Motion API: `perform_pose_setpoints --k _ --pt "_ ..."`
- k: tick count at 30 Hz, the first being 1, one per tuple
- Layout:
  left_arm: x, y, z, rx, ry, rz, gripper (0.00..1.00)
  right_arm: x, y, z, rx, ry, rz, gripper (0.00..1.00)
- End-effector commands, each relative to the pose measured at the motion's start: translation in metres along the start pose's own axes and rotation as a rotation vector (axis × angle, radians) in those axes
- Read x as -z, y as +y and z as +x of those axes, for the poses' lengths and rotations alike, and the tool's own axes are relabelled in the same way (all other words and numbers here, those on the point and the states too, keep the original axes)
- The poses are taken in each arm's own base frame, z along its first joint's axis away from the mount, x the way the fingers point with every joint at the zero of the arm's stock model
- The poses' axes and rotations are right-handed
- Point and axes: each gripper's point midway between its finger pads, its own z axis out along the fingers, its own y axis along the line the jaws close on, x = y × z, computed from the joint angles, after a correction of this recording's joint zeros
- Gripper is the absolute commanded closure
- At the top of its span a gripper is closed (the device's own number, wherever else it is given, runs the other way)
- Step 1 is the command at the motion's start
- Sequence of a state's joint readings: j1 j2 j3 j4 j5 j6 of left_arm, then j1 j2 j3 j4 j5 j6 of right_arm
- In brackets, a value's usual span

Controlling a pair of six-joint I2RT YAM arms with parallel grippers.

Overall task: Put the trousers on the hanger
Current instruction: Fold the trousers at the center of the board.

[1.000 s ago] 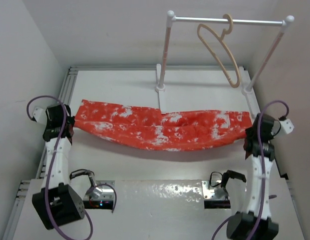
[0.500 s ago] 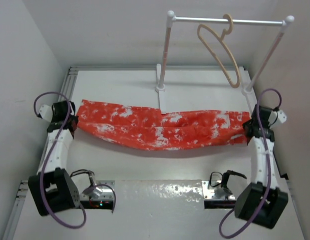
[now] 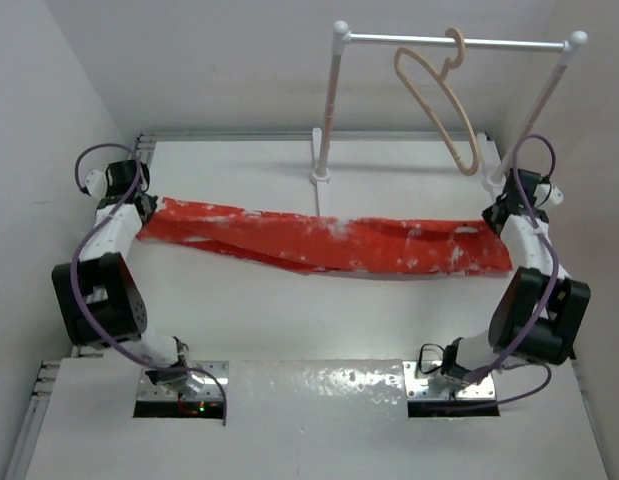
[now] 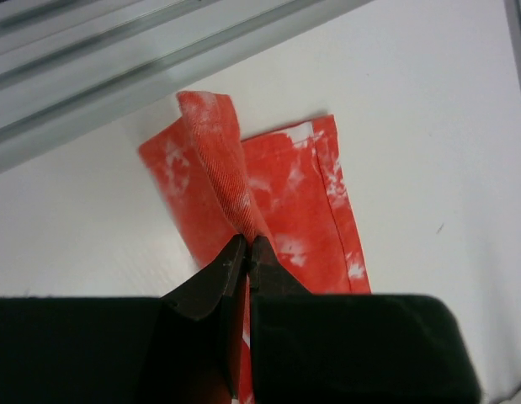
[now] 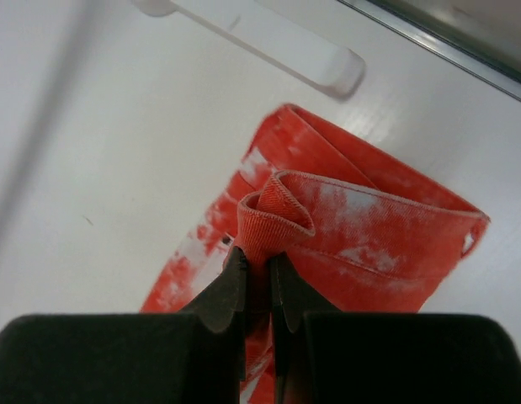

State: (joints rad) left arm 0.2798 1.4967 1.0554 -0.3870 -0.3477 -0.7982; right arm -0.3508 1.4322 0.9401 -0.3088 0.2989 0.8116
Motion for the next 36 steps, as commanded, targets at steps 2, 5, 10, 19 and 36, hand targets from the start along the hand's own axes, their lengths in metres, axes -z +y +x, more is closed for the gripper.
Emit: perform_pose_setpoints --k 2,5,10,19,36 --pt "-0.029 -0.026 -0.015 -0.043 -0.032 0.009 1.00 -0.022 0.037 -0.041 -0.026 -0.083 -0.052 0.96" --pt "-0.045 -0.034 -0.005 -0.084 0.019 0.010 0.95 -0.037 0.049 -0.047 -0.020 -0.076 -0.058 0.88" --pt "-0.060 -0.048 0.001 -0.147 0.052 0.020 0.57 -0.057 0.056 -0.042 -0.003 -0.037 -0.044 0.71" --pt "0.017 -0.104 -0.045 -0.120 -0.102 0.272 0.40 -0.009 0.081 -0.060 -0.044 -0.118 -0.223 0.26" --pt "-0.021 0.037 0.048 0.044 0.181 0.114 0.53 0.130 0.072 0.131 0.208 0.191 -0.797 1.00"
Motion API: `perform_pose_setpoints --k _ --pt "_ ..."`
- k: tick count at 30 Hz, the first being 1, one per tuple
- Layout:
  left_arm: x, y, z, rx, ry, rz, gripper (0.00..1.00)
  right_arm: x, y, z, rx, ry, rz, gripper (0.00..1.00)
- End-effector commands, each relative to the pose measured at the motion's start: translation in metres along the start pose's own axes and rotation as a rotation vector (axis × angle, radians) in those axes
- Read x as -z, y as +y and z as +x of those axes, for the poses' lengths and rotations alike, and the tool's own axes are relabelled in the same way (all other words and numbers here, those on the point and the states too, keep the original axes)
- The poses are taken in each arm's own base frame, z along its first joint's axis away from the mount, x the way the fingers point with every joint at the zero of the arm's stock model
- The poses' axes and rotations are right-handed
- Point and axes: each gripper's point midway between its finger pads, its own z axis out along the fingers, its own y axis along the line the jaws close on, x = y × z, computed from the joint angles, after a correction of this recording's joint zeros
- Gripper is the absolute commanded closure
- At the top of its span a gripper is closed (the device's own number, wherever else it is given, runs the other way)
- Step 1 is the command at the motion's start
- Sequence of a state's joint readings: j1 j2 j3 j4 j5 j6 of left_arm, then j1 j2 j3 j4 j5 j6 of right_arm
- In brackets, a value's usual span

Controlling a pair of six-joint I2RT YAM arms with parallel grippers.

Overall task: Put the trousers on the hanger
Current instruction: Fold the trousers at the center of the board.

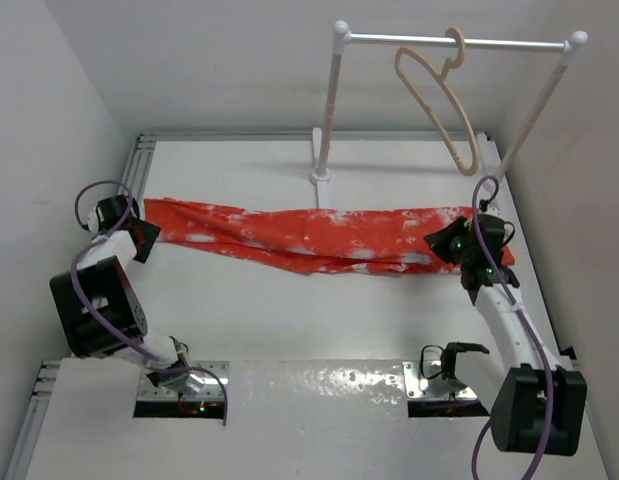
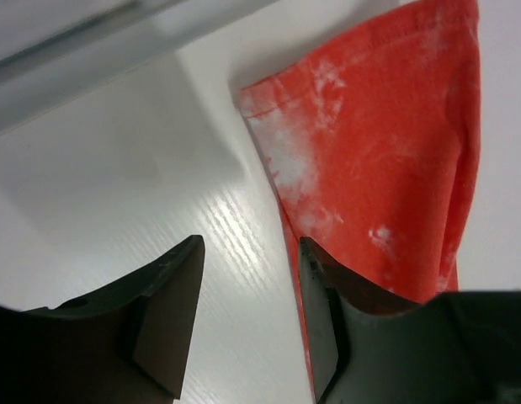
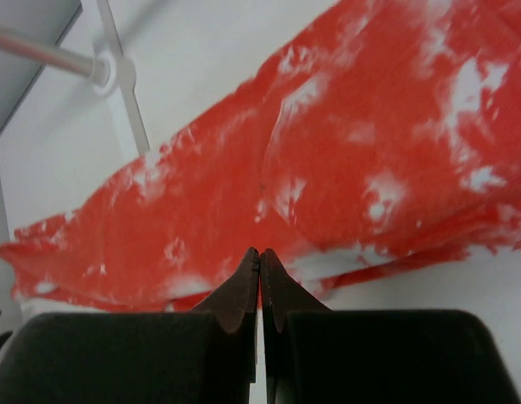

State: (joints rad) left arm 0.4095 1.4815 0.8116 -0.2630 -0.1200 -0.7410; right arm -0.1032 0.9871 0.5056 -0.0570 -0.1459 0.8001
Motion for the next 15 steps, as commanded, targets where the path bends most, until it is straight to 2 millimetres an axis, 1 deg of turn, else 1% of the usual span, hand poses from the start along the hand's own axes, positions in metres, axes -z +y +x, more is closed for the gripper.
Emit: perform_pose_setpoints --k 1,3,5,8,9,10,12,13,14,15 --pt "-0.006 -0.021 0.001 0.022 0.015 0.093 0.53 0.012 0.021 0.014 0.055 0.034 -0.134 1.00" --pt "-0.017 -0.017 0.004 0.029 0.029 0.067 0.53 0.014 0.030 0.020 0.067 0.052 -0.175 1.00" --pt "-0.020 -0.023 -0.005 0.030 -0.006 0.090 0.54 0.013 0.036 0.026 0.082 0.078 -0.198 1.00" --pt "-0.027 -0.033 -0.012 0.024 -0.016 0.115 0.54 0.013 0.035 0.030 0.087 0.087 -0.195 1.00" --pt "-0.031 -0.028 -0.006 0.024 0.003 0.094 0.54 0.013 0.034 0.030 0.087 0.084 -0.188 1.00" --pt "-0.032 -0.031 -0.011 0.026 -0.004 0.088 0.55 0.013 0.032 0.030 0.087 0.079 -0.180 1.00" --pt "-0.041 -0.030 -0.009 0.025 0.010 0.073 0.56 0.013 0.023 0.027 0.088 0.058 -0.129 1.00" --pt "-0.044 -0.029 -0.008 0.025 0.015 0.064 0.55 0.013 0.017 0.028 0.085 0.059 -0.101 1.00" --pt "-0.051 -0.026 -0.004 0.024 0.027 0.051 0.55 0.010 0.003 0.033 0.074 0.058 -0.047 1.00" --pt "-0.054 -0.025 -0.002 0.030 0.034 0.044 0.55 0.009 -0.003 0.036 0.066 0.060 -0.024 1.00"
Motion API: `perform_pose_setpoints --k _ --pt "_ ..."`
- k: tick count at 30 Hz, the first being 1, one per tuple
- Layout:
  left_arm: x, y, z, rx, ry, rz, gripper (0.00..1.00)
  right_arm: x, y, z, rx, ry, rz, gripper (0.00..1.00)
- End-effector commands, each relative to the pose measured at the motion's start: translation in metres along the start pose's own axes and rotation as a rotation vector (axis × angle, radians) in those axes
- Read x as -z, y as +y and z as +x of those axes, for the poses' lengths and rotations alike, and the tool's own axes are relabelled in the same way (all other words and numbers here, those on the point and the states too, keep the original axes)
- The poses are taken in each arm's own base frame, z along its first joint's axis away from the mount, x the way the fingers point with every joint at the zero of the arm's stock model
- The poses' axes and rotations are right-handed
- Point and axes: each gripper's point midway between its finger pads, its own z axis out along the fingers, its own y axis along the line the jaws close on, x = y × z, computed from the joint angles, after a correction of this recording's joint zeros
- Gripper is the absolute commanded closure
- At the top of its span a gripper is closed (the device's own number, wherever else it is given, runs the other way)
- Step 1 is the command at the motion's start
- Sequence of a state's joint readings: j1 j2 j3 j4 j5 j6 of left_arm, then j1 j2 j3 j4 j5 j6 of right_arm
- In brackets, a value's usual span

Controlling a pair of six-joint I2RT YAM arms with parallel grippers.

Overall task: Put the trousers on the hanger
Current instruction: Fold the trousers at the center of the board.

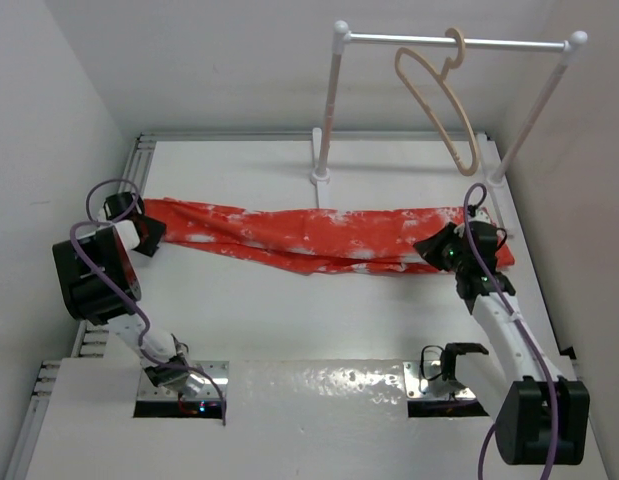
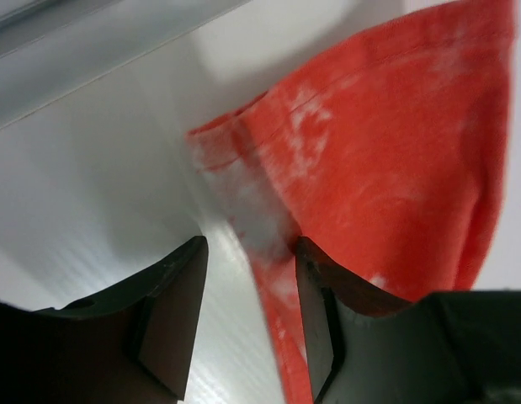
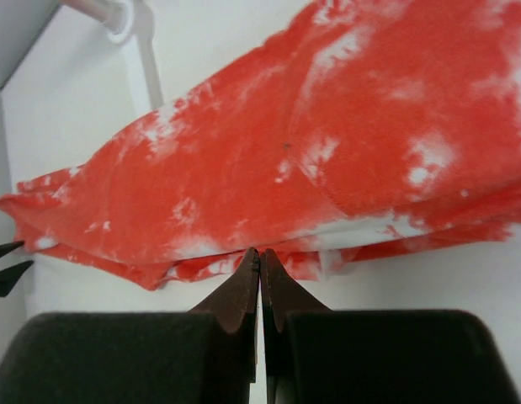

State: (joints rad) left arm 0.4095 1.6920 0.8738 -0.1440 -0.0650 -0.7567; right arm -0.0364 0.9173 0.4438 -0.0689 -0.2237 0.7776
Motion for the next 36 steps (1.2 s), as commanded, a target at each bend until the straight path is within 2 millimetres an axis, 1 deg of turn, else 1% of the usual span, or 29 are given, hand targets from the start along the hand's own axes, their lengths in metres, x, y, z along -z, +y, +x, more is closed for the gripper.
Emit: perform_pose_setpoints --k 1,2,3,5,6,7,8,10,12,13,14,15,16,17,18,19,20,21,22,23,25,26,27,30,31,32,33,34,36 --pt "-0.010 -0.012 -0.012 0.020 -0.025 0.029 0.55 -0.001 -0.024 0.005 -0.006 -0.023 0.100 1.00" --pt "-0.012 -0.011 -0.010 0.021 -0.019 0.025 0.55 -0.002 -0.032 0.009 -0.016 -0.019 0.133 0.99" --pt "-0.016 -0.011 -0.008 0.031 -0.010 0.022 0.55 -0.002 -0.051 0.010 -0.038 -0.046 0.222 0.95" --pt "-0.020 -0.013 -0.006 0.040 -0.003 0.032 0.56 0.002 -0.069 0.010 -0.059 -0.077 0.301 0.83" --pt "-0.021 -0.014 -0.006 0.048 -0.002 0.031 0.61 0.006 -0.081 0.008 -0.090 -0.109 0.336 0.70" --pt "-0.022 -0.014 -0.008 0.061 -0.016 0.031 0.65 0.008 -0.085 0.006 -0.110 -0.124 0.345 0.66" --pt "-0.023 -0.012 -0.009 0.069 -0.024 0.024 0.72 0.011 -0.092 0.001 -0.139 -0.145 0.358 0.60" --pt "-0.026 -0.012 -0.009 0.074 -0.030 0.023 0.79 0.012 -0.092 0.000 -0.165 -0.132 0.347 0.58" --pt "-0.030 -0.011 -0.004 0.079 -0.011 0.025 0.86 0.016 -0.102 -0.005 -0.221 -0.150 0.369 0.56" --pt "-0.032 -0.013 -0.005 0.075 -0.014 0.035 0.93 0.019 -0.107 -0.004 -0.238 -0.164 0.390 0.52" --pt "-0.031 -0.016 -0.006 0.069 -0.016 0.043 1.00 0.023 -0.119 -0.003 -0.267 -0.183 0.431 0.49" --pt "-0.030 -0.017 -0.008 0.063 -0.017 0.043 1.00 0.026 -0.127 -0.003 -0.276 -0.204 0.465 0.42" --pt "-0.026 -0.020 -0.013 0.053 -0.027 0.044 1.00 0.032 -0.142 -0.006 -0.291 -0.241 0.530 0.40" --pt "-0.022 -0.030 -0.025 0.043 -0.053 0.057 1.00 0.035 -0.151 -0.003 -0.308 -0.242 0.560 0.39" --pt "-0.019 -0.030 -0.030 0.019 -0.065 0.046 1.00 0.035 -0.155 -0.008 -0.318 -0.265 0.565 0.39" --pt "-0.012 -0.038 -0.039 0.012 -0.086 0.068 1.00 0.037 -0.169 -0.006 -0.376 -0.271 0.600 0.39" --pt "-0.009 -0.040 -0.041 0.006 -0.091 0.077 1.00 0.033 -0.168 -0.004 -0.417 -0.247 0.577 0.39" --pt "-0.006 -0.043 -0.041 0.000 -0.087 0.091 1.00 0.029 -0.170 -0.010 -0.447 -0.259 0.553 0.39" --pt "-0.003 -0.046 -0.042 -0.003 -0.089 0.101 1.00 0.031 -0.181 -0.012 -0.521 -0.279 0.567 0.38" --pt "-0.003 -0.048 -0.041 -0.007 -0.083 0.112 1.00 0.021 -0.180 -0.011 -0.564 -0.247 0.515 0.38" --pt "-0.003 -0.049 -0.040 -0.008 -0.074 0.120 1.00 0.020 -0.190 -0.012 -0.639 -0.245 0.512 0.38" --pt "-0.003 -0.051 -0.039 -0.008 -0.070 0.126 1.00 0.020 -0.196 -0.010 -0.665 -0.246 0.533 0.38" --pt "-0.004 -0.051 -0.038 -0.002 -0.066 0.130 1.00 0.019 -0.198 -0.021 -0.662 -0.294 0.515 0.38" --pt "-0.006 -0.054 -0.036 0.004 -0.052 0.143 1.00 0.017 -0.204 -0.025 -0.696 -0.322 0.530 0.35" --pt "-0.008 -0.054 -0.036 0.004 -0.049 0.141 1.00 0.017 -0.206 -0.032 -0.701 -0.334 0.540 0.35" --pt "-0.009 -0.053 -0.035 0.004 -0.045 0.136 1.00 0.017 -0.210 -0.032 -0.712 -0.340 0.559 0.33" --pt "-0.011 -0.053 -0.035 0.004 -0.044 0.135 1.00 0.014 -0.218 -0.030 -0.732 -0.346 0.584 0.32" --pt "-0.012 -0.053 -0.034 0.005 -0.042 0.133 1.00 0.011 -0.221 -0.031 -0.752 -0.351 0.588 0.32" --pt "-0.014 -0.053 -0.034 0.010 -0.041 0.132 1.00 -0.002 -0.224 -0.026 -0.802 -0.321 0.565 0.32"
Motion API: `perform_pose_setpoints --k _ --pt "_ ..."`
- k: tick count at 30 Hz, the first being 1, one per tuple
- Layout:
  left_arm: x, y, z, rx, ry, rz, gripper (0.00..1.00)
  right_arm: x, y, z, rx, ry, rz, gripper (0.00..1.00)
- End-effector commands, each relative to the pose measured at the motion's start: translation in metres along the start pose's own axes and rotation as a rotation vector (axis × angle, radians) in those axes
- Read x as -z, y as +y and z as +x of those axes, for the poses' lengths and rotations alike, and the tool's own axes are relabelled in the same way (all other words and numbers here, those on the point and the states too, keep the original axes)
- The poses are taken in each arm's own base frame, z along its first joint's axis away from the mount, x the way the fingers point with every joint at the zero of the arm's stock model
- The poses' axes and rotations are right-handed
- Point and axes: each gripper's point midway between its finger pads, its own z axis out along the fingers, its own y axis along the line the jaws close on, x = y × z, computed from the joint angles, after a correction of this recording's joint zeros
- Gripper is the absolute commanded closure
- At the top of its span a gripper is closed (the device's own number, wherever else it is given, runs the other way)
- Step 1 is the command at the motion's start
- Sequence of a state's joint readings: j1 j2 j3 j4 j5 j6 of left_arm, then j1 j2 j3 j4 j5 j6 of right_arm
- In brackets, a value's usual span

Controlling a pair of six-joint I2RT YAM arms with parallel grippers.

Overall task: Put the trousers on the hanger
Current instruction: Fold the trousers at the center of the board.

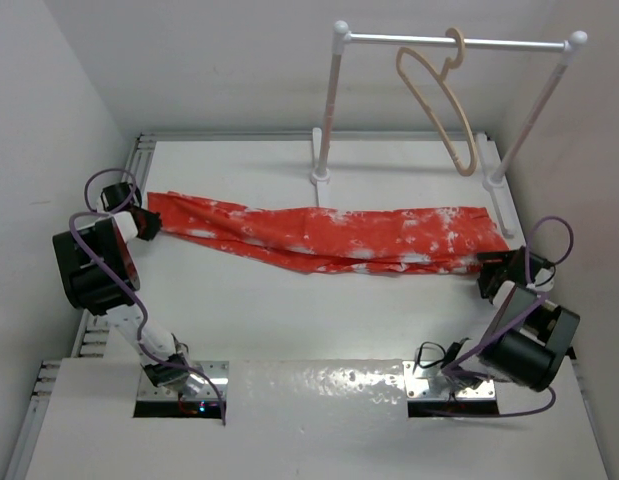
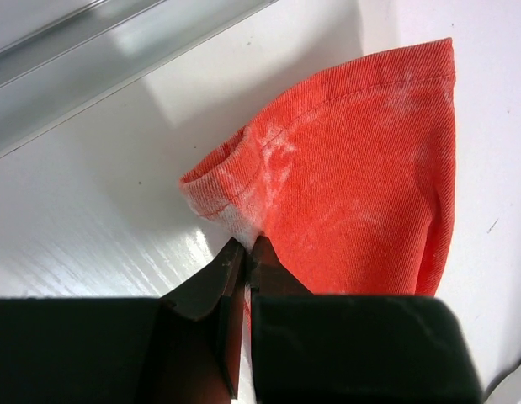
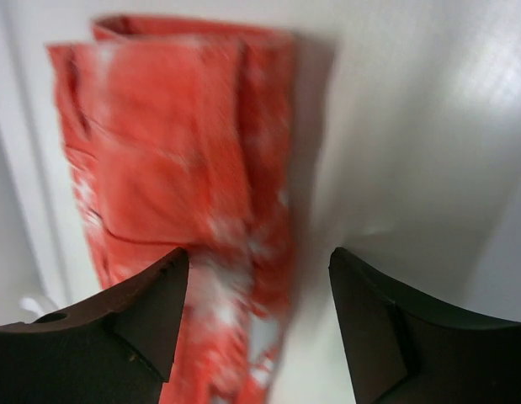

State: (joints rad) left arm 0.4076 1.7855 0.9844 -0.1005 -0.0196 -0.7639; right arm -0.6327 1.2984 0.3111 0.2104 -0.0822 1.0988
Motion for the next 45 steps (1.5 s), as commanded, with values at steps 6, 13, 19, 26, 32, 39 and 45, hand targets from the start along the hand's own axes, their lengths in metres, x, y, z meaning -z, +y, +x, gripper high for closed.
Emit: perform_pose_setpoints --k 6,13,19,26,32,39,45 --pt "-0.006 -0.021 -0.018 -0.012 -0.028 0.049 1.00 -0.033 0.002 -0.005 -0.098 0.001 0.011 0.32" --pt "-0.006 -0.024 -0.029 -0.022 -0.055 0.034 1.00 -0.032 0.009 -0.008 -0.071 -0.028 -0.007 1.00" --pt "0.050 -0.071 -0.082 0.071 -0.183 0.128 1.00 0.035 0.082 -0.056 0.014 -0.194 -0.188 1.00" --pt "0.166 -0.093 -0.176 0.132 -0.400 0.239 1.00 0.147 0.167 -0.126 0.169 -0.390 -0.263 1.00" --pt "0.214 -0.109 -0.189 0.189 -0.425 0.312 1.00 0.159 0.182 -0.125 0.212 -0.336 -0.269 1.00" --pt "0.212 -0.101 -0.202 0.195 -0.448 0.286 1.00 0.185 0.191 -0.138 0.277 -0.390 -0.254 1.00" --pt "0.128 -0.079 -0.146 0.163 -0.259 0.272 1.00 0.107 0.187 -0.087 0.183 -0.122 -0.359 1.00"
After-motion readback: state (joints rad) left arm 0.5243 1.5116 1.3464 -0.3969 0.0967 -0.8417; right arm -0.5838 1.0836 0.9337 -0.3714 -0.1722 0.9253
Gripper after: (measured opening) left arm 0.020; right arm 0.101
